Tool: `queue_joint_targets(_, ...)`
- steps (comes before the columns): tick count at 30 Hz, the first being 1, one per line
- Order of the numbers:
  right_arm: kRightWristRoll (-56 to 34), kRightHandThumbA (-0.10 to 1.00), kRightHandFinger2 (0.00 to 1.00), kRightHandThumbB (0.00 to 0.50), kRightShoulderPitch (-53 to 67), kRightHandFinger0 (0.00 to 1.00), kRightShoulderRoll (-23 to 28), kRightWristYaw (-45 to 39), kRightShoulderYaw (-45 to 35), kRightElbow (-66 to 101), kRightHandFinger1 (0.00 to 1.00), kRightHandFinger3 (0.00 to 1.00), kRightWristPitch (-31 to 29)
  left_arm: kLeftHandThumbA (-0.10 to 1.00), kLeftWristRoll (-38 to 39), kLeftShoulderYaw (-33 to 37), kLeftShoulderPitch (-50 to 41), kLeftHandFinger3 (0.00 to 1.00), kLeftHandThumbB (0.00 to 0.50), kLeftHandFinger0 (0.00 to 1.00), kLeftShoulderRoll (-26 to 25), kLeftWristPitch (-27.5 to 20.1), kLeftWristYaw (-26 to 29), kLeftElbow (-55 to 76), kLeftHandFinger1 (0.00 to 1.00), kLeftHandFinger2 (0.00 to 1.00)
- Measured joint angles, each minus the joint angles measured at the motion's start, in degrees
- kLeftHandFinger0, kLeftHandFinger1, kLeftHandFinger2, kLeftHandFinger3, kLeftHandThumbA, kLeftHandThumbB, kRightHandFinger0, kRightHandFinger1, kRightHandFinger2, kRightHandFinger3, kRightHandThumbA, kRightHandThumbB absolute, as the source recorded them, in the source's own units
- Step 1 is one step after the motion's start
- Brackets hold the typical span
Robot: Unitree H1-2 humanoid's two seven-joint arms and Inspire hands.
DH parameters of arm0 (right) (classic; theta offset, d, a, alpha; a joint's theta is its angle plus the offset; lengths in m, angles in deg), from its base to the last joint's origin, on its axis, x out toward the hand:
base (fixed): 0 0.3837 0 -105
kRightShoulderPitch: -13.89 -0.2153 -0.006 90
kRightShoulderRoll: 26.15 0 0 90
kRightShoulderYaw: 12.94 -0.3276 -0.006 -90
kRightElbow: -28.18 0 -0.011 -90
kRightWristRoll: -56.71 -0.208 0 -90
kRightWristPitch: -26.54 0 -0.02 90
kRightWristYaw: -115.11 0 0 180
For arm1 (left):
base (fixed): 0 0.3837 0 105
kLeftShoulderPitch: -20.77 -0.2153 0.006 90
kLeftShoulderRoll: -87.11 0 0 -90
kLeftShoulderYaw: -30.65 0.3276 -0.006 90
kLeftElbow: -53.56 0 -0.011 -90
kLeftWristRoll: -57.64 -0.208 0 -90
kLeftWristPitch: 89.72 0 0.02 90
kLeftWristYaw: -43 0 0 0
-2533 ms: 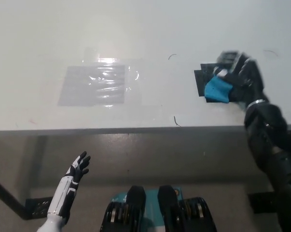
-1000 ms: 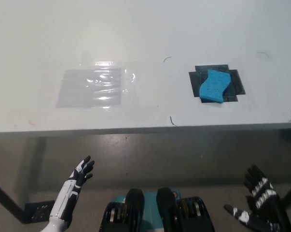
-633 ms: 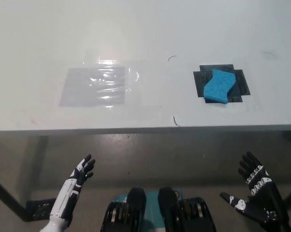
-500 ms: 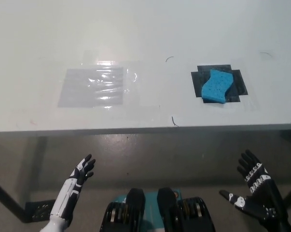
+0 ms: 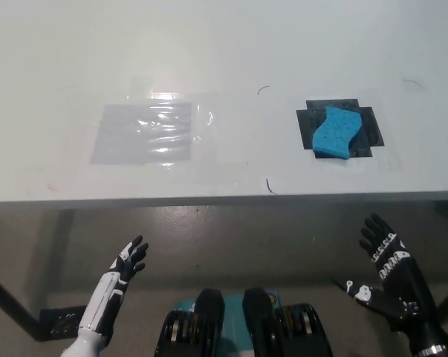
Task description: A soft sponge is kept on the balc marked spot on the table infront of the robot and it uses its right hand fist to press down on it and drrags it across the table in a back and forth manner twice to clean it
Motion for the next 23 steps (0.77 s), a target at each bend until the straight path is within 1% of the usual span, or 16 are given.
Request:
queue_joint_targets(1,0.09,1.00,1.00,0.179,0.02,1.00,0.00,0.00,0.00,0.00,1.00,1.00,0.00,1.00,0.00,0.00,0.10,1.00,0.018,1.00,0.00,0.05,0.00,0.05,1.00,1.00)
queue_joint_targets(2,0.26,1.00,1.00,0.192,0.01,1.00,0.00,0.00,0.00,0.00,1.00,1.00,0.00,1.00,0.00,-0.01,0.21,1.00,0.020,1.00,0.00,0.11,0.01,0.07,1.00,1.00)
queue_joint_targets(4,0.53,1.00,1.00,0.182,-0.04,1.00,0.00,0.01,0.00,0.00,1.00,1.00,0.00,1.00,-0.01,-0.01,0.40,1.00,0.012,1.00,0.00,0.18,0.02,0.12,1.00,1.00)
queue_joint_targets(7,0.73,1.00,1.00,0.164,-0.12,1.00,0.00,0.01,0.00,0.00,1.00,1.00,0.00,1.00,-0.08,-0.01,0.61,1.00,0.020,1.00,0.00,0.19,0.03,0.17,1.00,1.00)
queue_joint_targets(10,0.78,1.00,1.00,0.124,-0.21,1.00,0.01,0.01,-0.01,0.00,1.00,1.00,0.00,1.00,-0.07,-0.03,0.71,1.00,0.032,1.00,0.00,0.25,0.03,0.24,1.00,1.00)
queue_joint_targets(11,0.85,1.00,1.00,0.125,-0.24,1.00,0.01,0.01,0.00,0.01,1.00,1.00,0.01,1.00,-0.07,-0.03,0.74,1.00,0.030,1.00,0.00,0.26,0.03,0.24,1.00,1.00)
queue_joint_targets(15,1.32,1.00,1.00,0.105,-0.36,1.00,0.06,0.02,0.00,0.03,1.00,1.00,0.09,1.00,-0.16,-0.03,0.90,1.00,0.047,1.00,0.00,0.27,0.05,0.24,1.00,1.00)
queue_joint_targets(17,1.73,1.00,1.00,0.102,-0.36,1.00,0.11,0.02,0.00,0.09,1.00,1.00,0.25,1.00,-0.30,-0.03,1.08,1.00,0.044,1.00,0.00,0.30,0.06,0.24,1.00,1.00)
queue_joint_targets(18,1.85,1.00,1.00,0.083,-0.36,1.00,0.11,0.02,0.00,0.09,1.00,1.00,0.30,1.00,-0.39,-0.03,1.14,1.00,0.045,1.00,0.00,0.30,0.06,0.24,1.00,1.00)
queue_joint_targets(20,1.99,1.00,1.00,0.082,-0.36,1.00,0.12,0.02,0.00,0.10,1.00,1.00,0.39,1.00,-0.57,-0.03,1.21,1.00,0.049,1.00,0.00,0.30,0.06,0.24,1.00,1.00)
queue_joint_targets(21,2.06,1.00,1.00,0.073,-0.36,1.00,0.13,0.01,0.00,0.10,1.00,1.00,0.45,1.00,-0.63,-0.03,1.22,1.00,0.050,1.00,0.00,0.31,0.06,0.24,1.00,1.00)
queue_joint_targets(23,2.43,1.00,1.00,0.068,-0.37,1.00,0.26,0.02,0.03,0.10,1.00,1.00,0.61,1.00,-0.76,-0.03,1.22,1.00,0.038,1.00,0.00,0.33,0.07,0.24,1.00,1.00)
